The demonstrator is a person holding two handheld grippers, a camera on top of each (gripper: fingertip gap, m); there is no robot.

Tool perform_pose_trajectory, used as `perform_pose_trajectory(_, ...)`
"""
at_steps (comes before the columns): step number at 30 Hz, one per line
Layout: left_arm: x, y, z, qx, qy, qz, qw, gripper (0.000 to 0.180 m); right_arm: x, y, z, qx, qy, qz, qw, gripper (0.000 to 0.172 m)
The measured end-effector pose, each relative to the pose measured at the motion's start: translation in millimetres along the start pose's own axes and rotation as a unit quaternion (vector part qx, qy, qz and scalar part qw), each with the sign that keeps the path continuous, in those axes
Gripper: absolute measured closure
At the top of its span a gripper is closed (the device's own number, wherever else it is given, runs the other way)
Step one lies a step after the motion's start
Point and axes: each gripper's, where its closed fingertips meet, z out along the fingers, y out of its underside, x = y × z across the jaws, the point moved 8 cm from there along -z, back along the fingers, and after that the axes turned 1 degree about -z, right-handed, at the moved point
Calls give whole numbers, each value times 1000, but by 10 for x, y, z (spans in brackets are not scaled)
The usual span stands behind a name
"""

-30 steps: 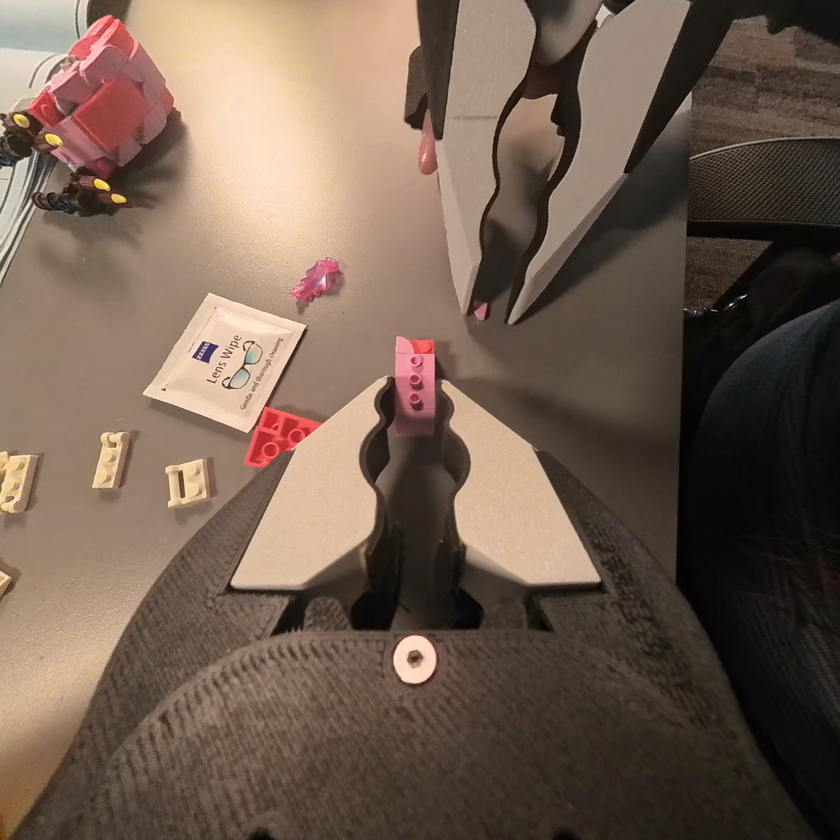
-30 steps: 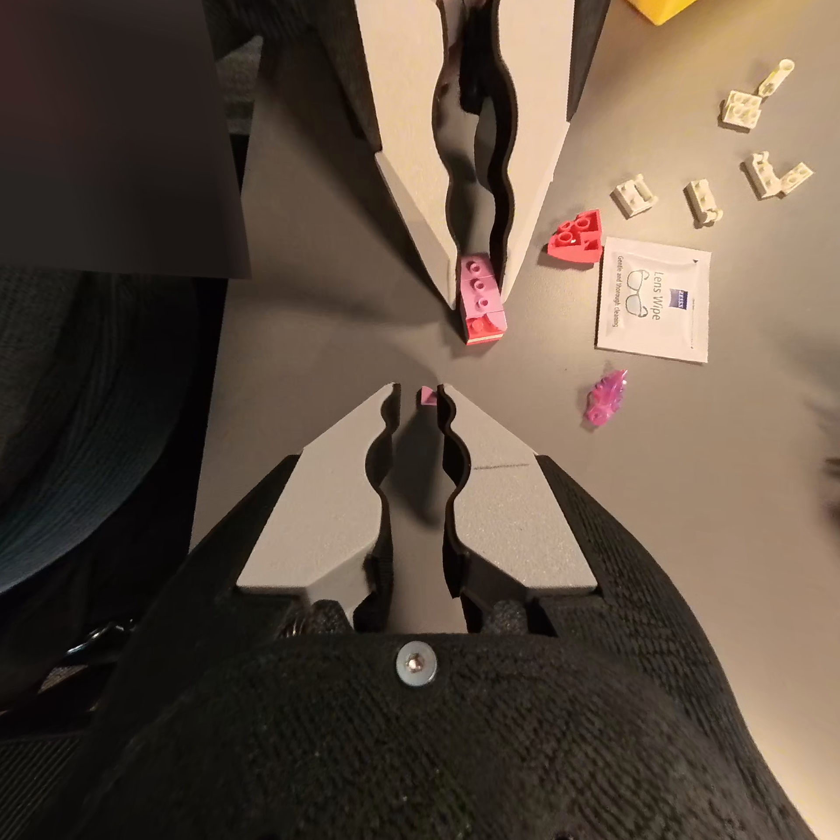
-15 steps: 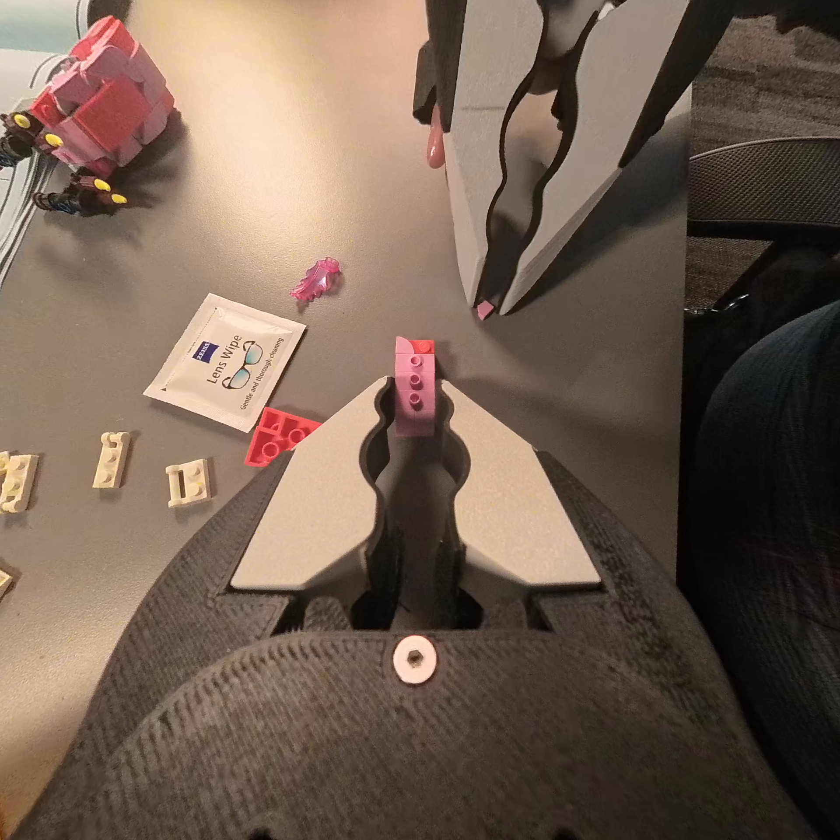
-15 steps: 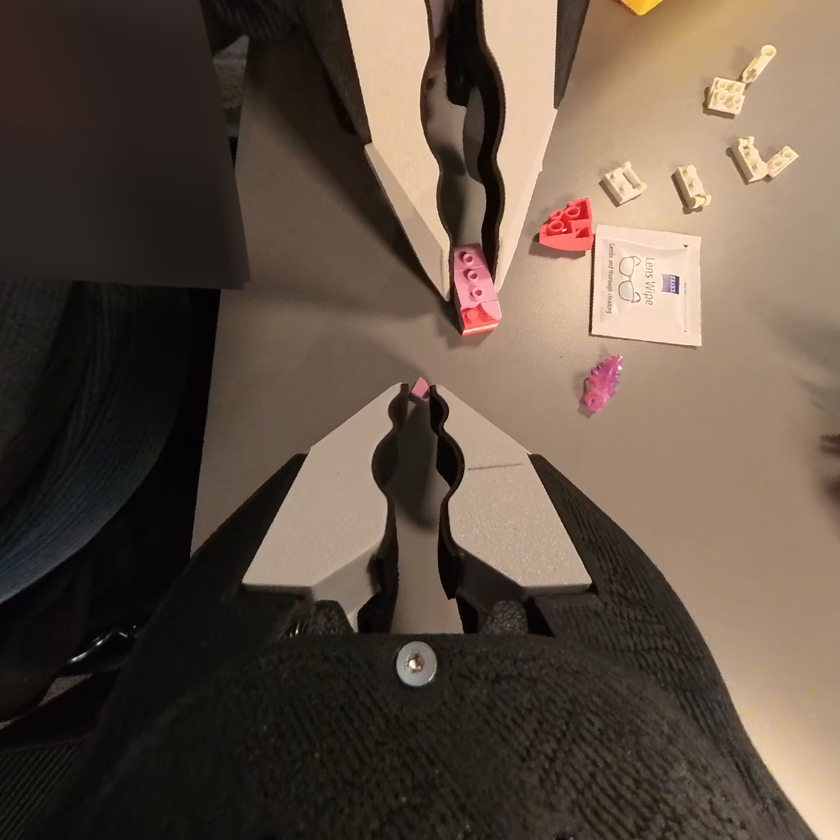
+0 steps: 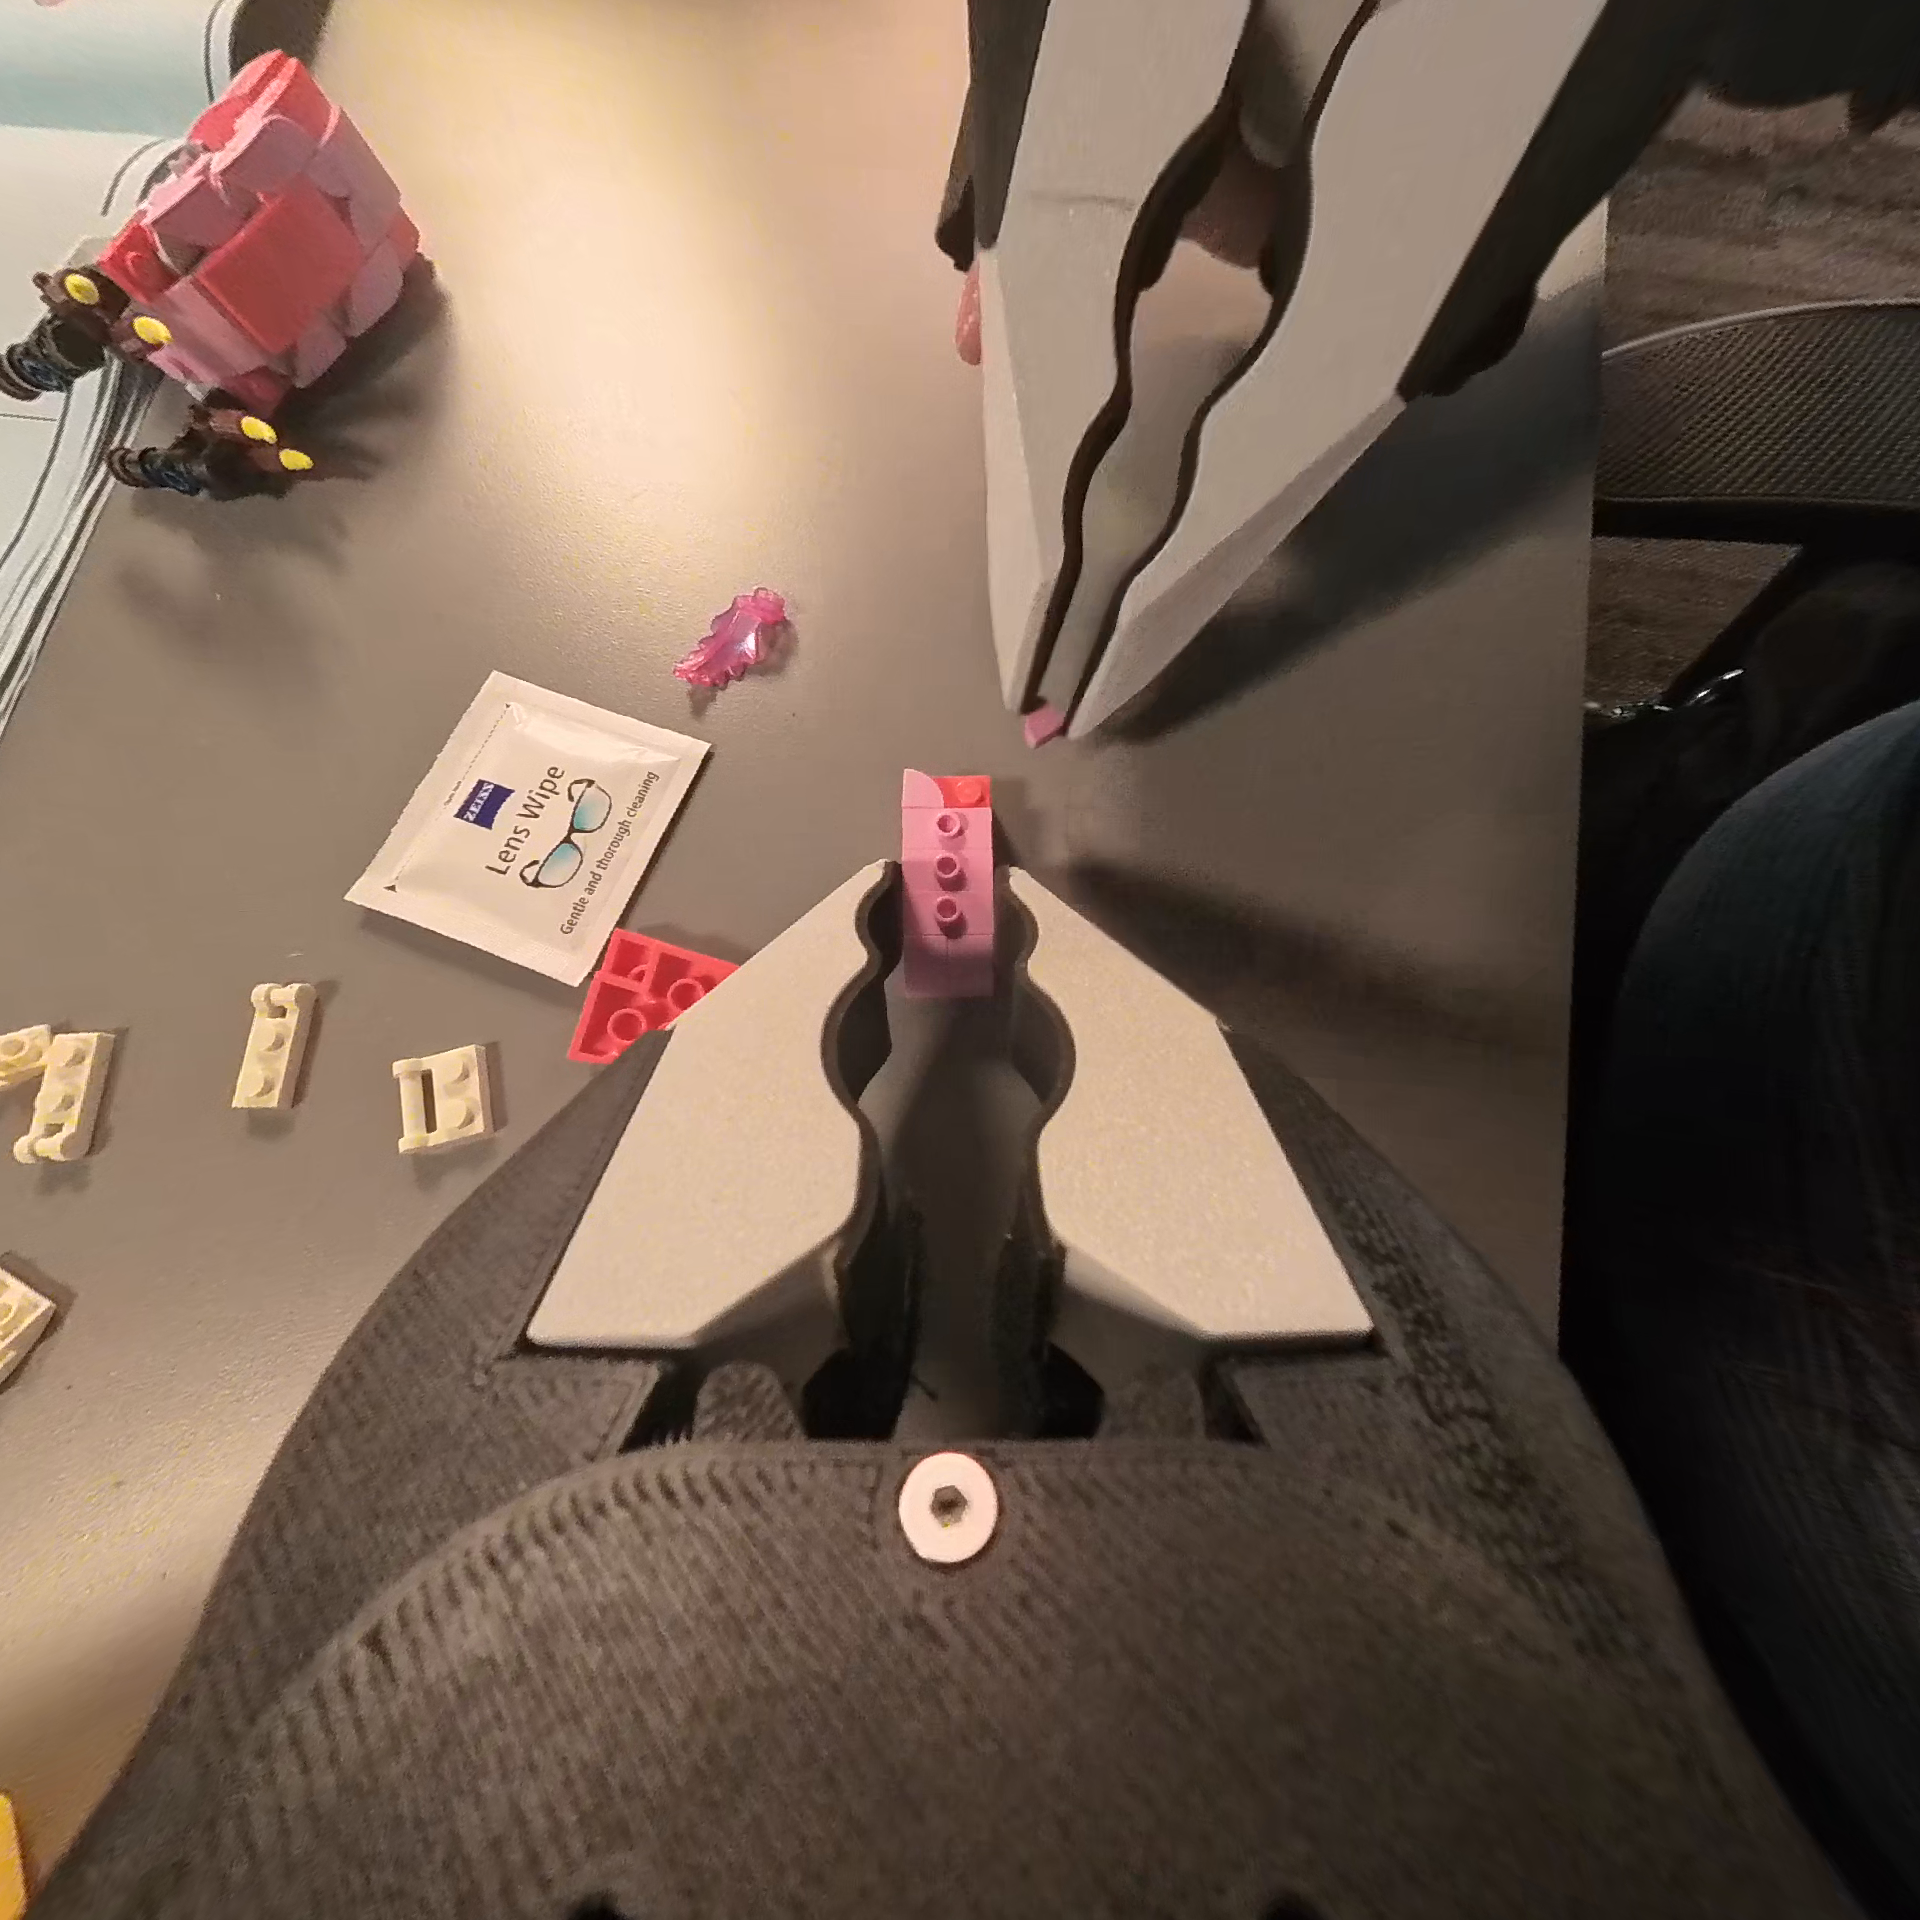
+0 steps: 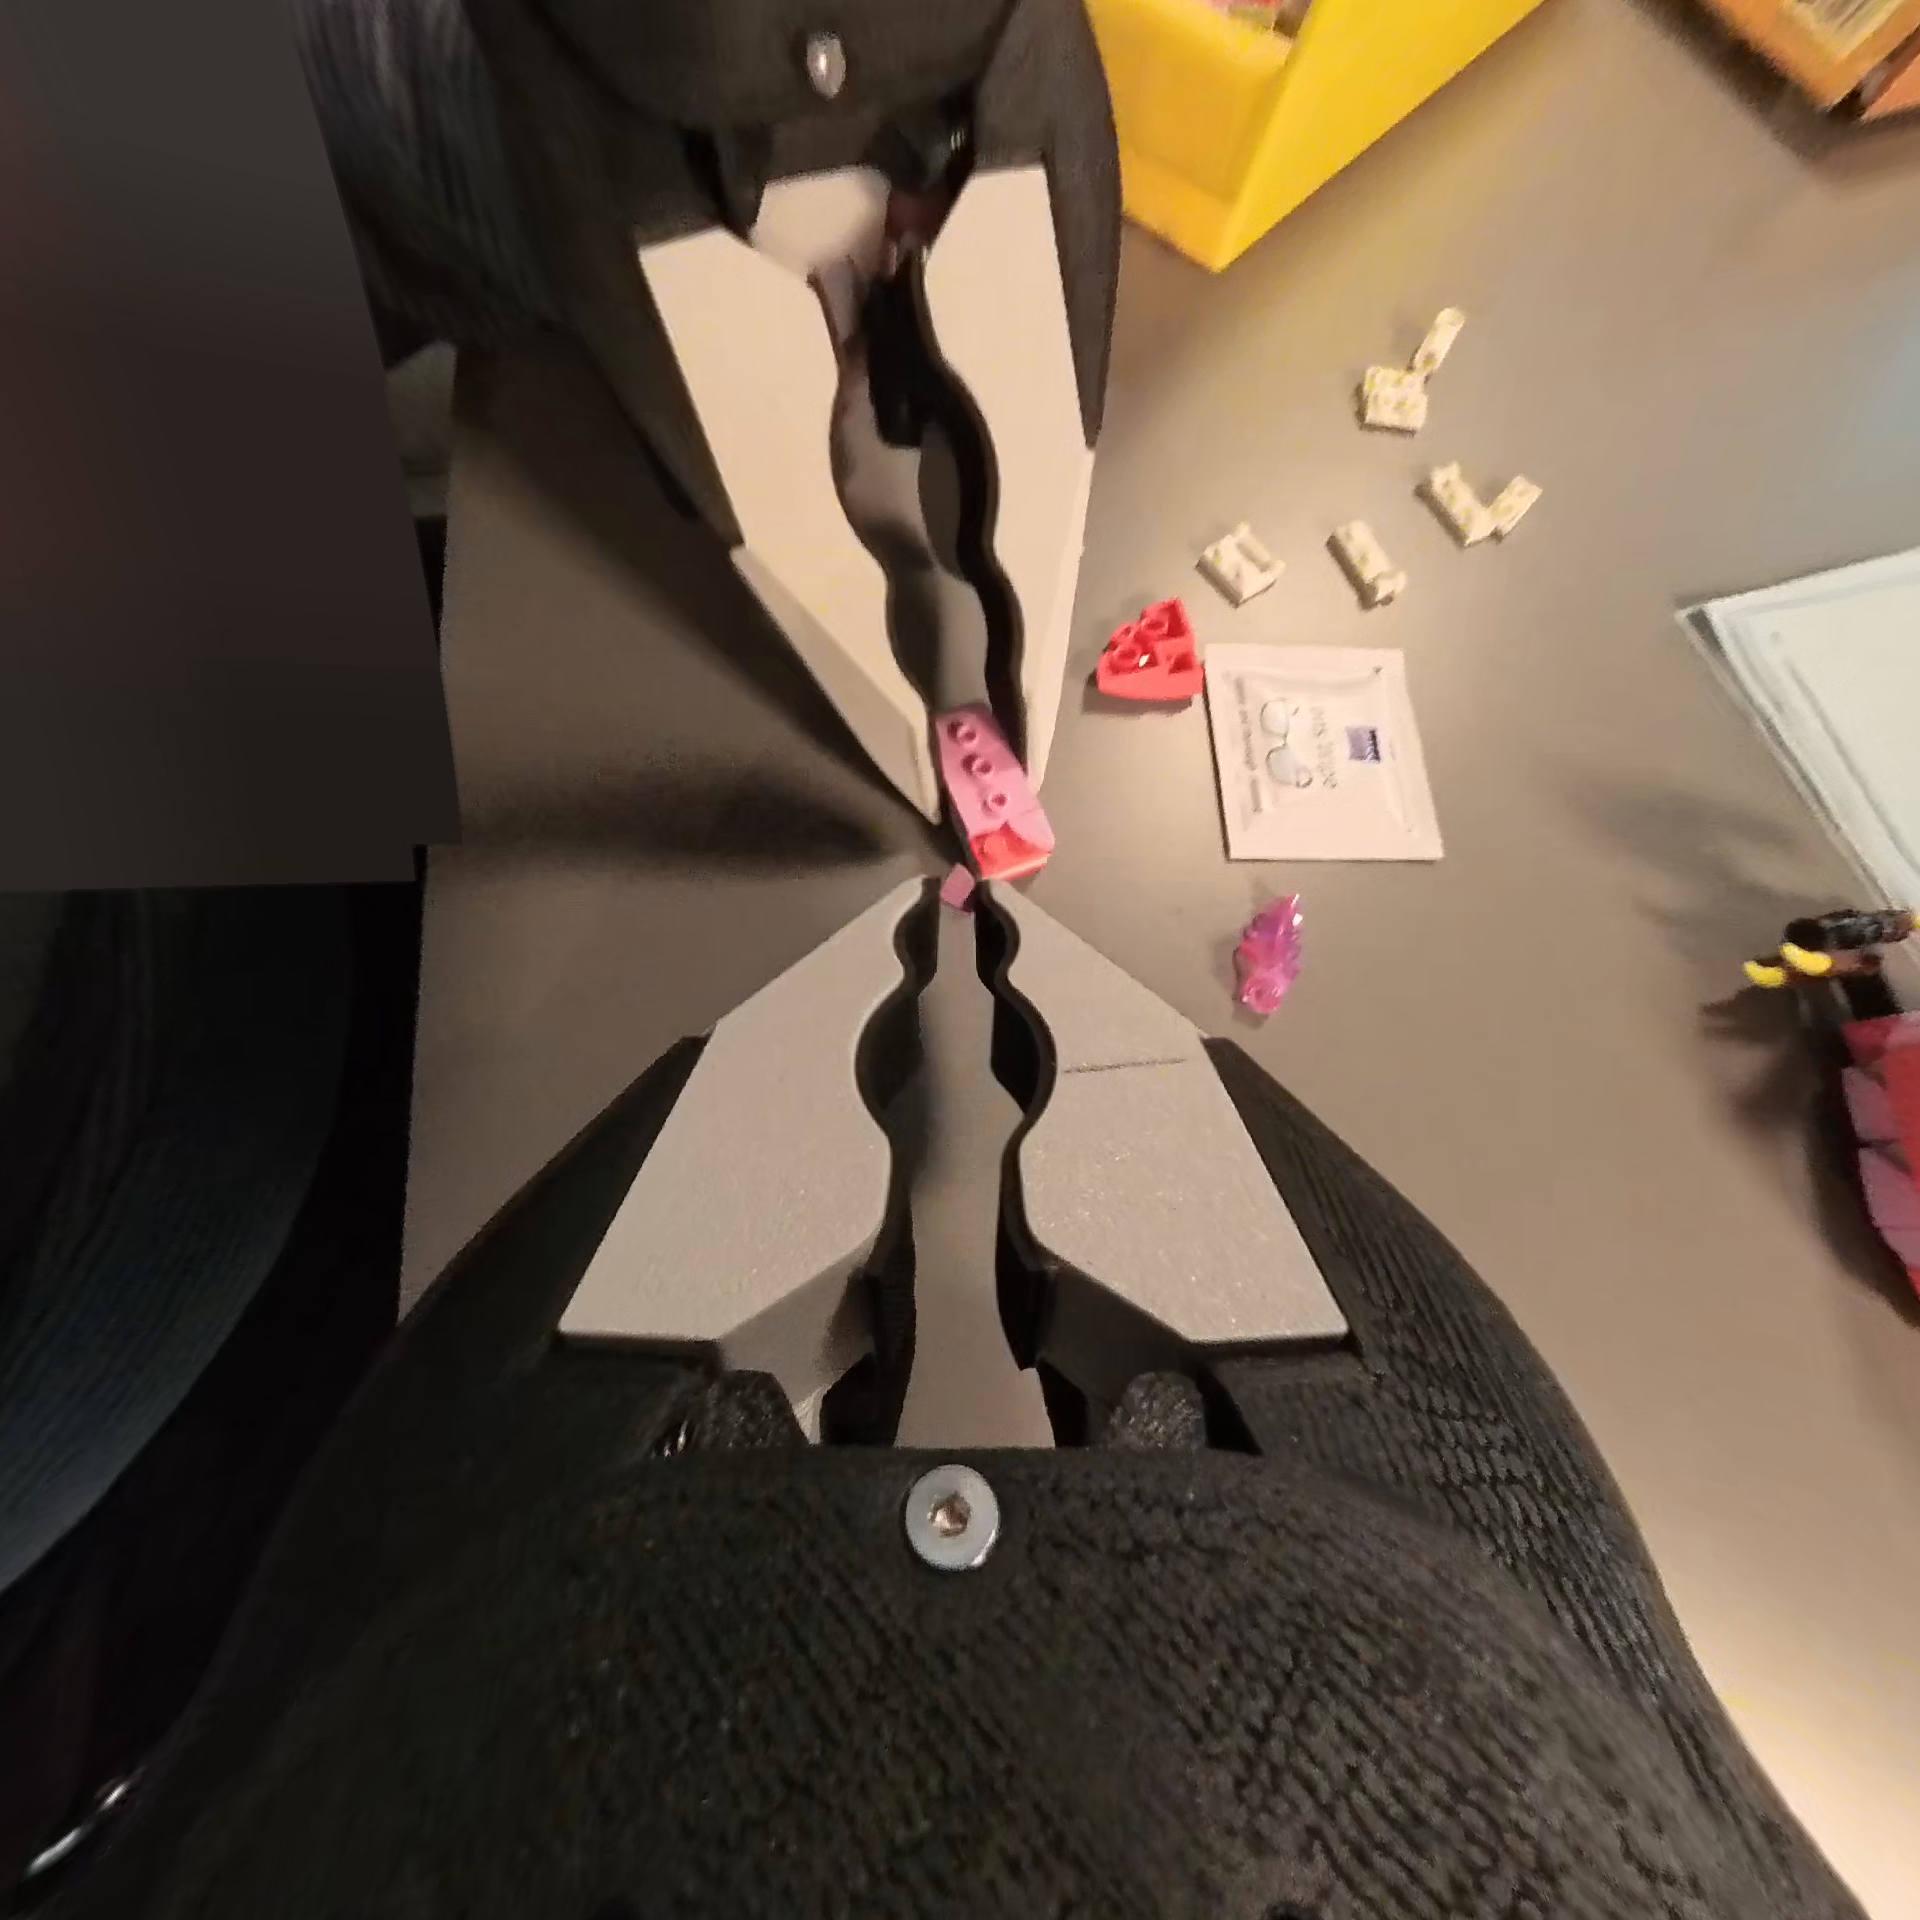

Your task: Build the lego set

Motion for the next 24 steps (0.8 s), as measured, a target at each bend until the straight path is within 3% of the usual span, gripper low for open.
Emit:
perform_pose_trajectory(15, 1, 0, -1, 0, -4, -5, 1000, 164, 32, -94, 142, -28, 38, -10, 999, 166)
perform_pose_trajectory(24, 95, -12, 8, -2, -70, -55, 996, 164, 25, -127, 146, -56, 69, 59, 994, 166)
